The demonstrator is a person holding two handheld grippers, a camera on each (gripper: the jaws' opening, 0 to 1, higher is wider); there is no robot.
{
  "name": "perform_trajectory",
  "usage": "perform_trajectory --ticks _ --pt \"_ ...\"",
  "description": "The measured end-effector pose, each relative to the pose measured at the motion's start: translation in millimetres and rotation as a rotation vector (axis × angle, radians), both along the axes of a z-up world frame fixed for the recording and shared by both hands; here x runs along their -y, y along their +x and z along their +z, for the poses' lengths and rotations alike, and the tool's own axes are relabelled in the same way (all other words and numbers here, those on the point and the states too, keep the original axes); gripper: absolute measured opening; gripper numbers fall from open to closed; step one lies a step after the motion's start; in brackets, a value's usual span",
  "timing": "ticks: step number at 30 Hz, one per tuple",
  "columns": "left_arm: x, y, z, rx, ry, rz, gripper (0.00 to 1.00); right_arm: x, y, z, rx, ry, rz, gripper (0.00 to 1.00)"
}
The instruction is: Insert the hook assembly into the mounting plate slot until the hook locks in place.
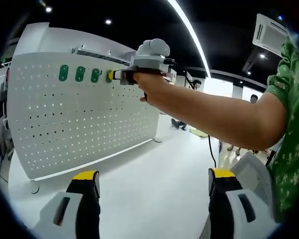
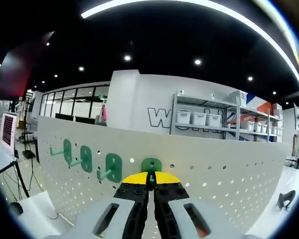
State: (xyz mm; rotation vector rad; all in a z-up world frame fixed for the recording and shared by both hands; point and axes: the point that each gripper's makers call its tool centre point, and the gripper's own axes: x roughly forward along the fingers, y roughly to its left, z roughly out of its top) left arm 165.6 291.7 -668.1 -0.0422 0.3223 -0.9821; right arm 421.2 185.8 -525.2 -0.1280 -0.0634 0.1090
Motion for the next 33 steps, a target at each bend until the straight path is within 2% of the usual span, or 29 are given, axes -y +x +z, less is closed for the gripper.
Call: perform_trajectory --ticks 33 --pt "0.4 0.2 2.1 0.002 -0.006 0.003 0.92 -0.1 -2.2 -3.1 -0.011 0.006 0.015 0.04"
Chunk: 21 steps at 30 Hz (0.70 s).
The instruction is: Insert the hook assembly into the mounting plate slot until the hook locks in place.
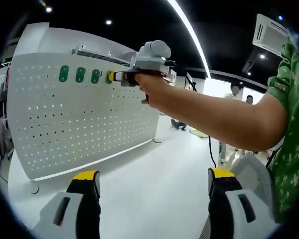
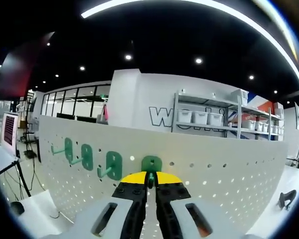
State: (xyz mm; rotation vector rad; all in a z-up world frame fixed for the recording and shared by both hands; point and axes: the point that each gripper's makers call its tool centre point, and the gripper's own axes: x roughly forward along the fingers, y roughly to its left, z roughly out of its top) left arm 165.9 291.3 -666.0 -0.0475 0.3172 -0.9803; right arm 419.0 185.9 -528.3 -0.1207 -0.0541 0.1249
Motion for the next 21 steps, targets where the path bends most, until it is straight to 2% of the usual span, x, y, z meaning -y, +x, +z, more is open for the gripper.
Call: perform_trajectory --ticks 8,21 --pt "0.1 -0.4 0.0 -0.002 0.0 -0.001 0.92 0.1 -0.8 -0.3 -0.001 -0.01 -0.003 0.02" --pt "1.4 -0.5 -0.6 -0.004 0.0 -0.007 0.91 0.8 2.5 0.1 -0.051 -0.024 -0.001 0.01"
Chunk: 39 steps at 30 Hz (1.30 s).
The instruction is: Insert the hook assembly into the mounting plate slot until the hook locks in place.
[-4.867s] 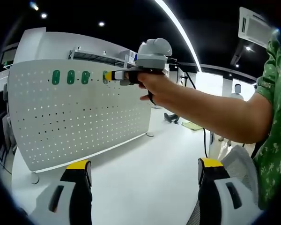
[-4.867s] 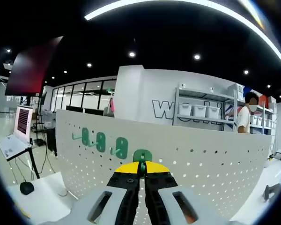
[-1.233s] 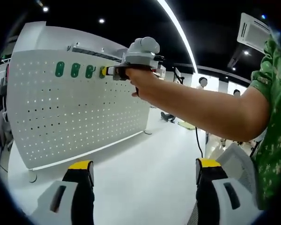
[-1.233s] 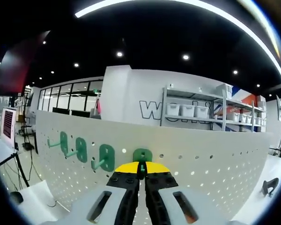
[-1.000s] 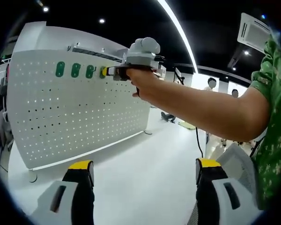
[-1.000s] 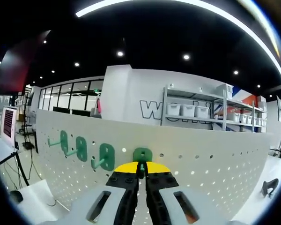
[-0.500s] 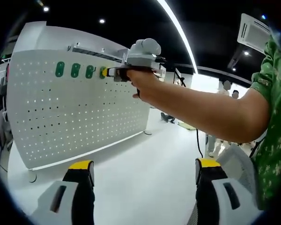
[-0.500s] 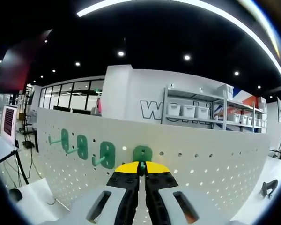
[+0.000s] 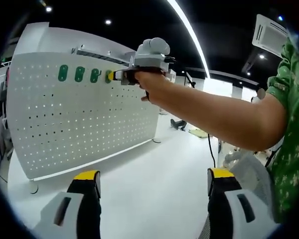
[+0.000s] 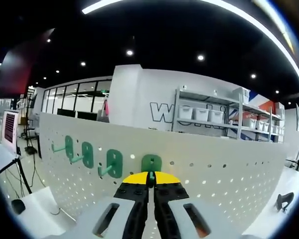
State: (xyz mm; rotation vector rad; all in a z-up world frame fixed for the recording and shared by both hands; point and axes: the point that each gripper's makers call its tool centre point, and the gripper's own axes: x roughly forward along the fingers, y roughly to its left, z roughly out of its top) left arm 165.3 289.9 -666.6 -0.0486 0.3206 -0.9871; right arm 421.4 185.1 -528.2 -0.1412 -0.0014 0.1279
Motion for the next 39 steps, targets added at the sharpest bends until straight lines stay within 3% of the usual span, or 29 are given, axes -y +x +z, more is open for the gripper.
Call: perform_trajectory --ticks 24,34,39 --pt "-0.1 -0.6 1.7 0.004 0.001 -0.005 0.9 -0.5 -3.0 -0.5 -0.054 0.017 0.007 0.01" --pt "-0.4 -0.7 1.2 0.004 0.0 -0.005 0.9 -0.5 -2.4 -1.9 -0.045 0.012 0.0 0.01" --pt "0.4 -1.2 1.3 0.004 -0.002 -0.005 0.9 -1.2 -1.5 -2.7 -0.045 -0.028 0.008 0.02"
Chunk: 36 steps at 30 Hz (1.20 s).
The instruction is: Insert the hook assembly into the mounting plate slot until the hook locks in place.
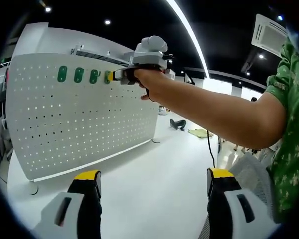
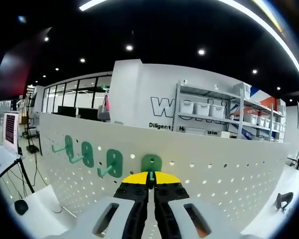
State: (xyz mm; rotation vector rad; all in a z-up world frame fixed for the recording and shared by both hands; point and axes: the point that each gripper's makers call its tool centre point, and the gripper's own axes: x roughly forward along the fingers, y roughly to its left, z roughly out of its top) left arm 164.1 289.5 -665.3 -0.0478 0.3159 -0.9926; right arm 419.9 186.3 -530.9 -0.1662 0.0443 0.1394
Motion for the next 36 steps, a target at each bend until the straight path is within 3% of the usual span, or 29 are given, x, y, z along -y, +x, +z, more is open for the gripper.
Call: perform_trajectory --ticks 3,5,22,36 --pt "0.5 -0.4 0.0 0.0 0.001 -0.001 0.9 -2.3 -1.0 3.4 0.012 0.027 0.013 0.05" --pt "0.5 0.1 0.6 0.0 0.0 0.0 0.9 -0.3 -0.7 4.3 0.019 -0.003 0.004 0.05" --pt "0.8 0.9 2.1 0.003 -0.001 0.002 0.9 -0.9 -0.5 3.7 0.02 0.0 0.017 0.06" --pt "0.7 0.0 3.8 0.007 0.004 0.004 0.9 0.9 -5.4 5.4 0.025 0.009 0.023 0.14"
